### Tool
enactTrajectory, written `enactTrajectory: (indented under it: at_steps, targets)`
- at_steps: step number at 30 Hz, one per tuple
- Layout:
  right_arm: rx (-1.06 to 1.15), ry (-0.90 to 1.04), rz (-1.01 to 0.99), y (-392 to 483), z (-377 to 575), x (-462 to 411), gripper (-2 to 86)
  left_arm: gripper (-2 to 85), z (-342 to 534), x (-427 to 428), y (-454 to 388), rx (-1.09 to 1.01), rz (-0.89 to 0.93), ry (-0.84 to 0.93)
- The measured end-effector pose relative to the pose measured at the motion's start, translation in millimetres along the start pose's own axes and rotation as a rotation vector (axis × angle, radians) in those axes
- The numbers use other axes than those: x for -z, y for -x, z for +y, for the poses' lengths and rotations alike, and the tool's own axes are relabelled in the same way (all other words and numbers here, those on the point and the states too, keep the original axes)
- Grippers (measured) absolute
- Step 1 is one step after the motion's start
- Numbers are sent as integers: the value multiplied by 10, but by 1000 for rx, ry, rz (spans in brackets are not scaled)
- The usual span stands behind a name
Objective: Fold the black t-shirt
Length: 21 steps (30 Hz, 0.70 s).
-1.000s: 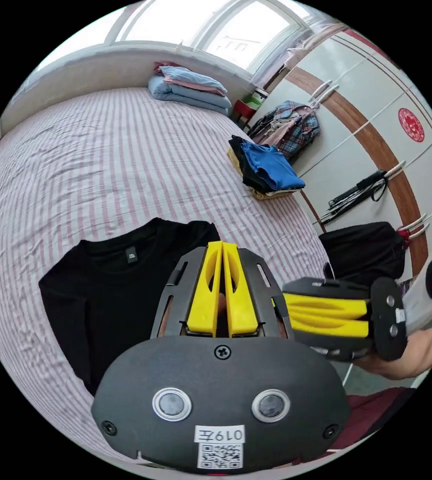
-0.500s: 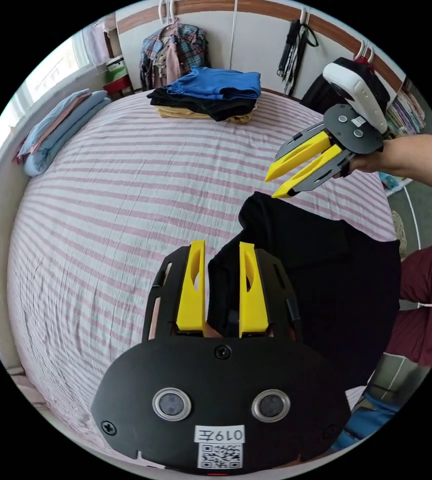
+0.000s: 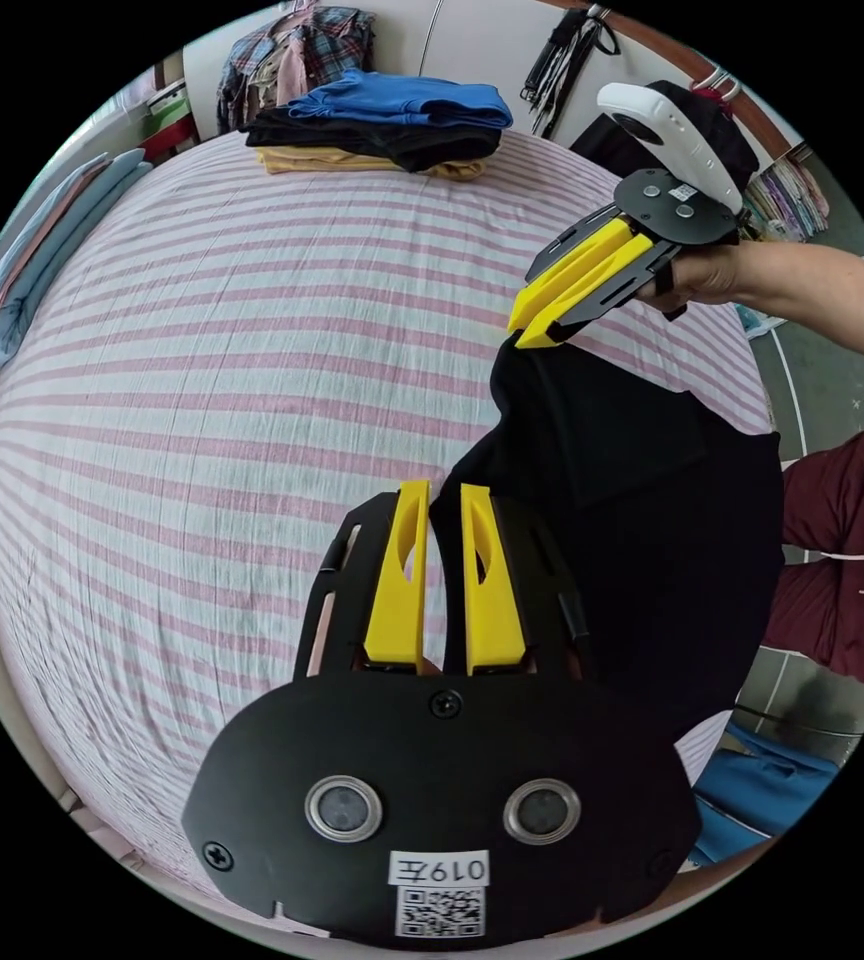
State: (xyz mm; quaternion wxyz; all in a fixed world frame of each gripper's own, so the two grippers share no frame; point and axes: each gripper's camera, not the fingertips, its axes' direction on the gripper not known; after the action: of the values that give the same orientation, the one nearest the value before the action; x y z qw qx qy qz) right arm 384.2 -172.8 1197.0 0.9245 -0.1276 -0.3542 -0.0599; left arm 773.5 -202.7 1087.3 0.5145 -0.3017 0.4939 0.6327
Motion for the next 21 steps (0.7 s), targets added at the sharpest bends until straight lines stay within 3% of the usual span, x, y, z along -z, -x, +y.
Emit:
enactTrajectory:
  at_steps: [4, 12, 21]
  targets:
    - [8, -25, 29, 112, -93, -64, -3, 13, -302, -5, 223, 13, 14, -8]
    - [-96, -43, 153, 278, -180, -351, -5, 9, -721, -1, 565, 88, -7, -13]
    - [-104, -42, 35, 163, -333, -509, 43, 8, -952, -26, 1028, 206, 125, -57]
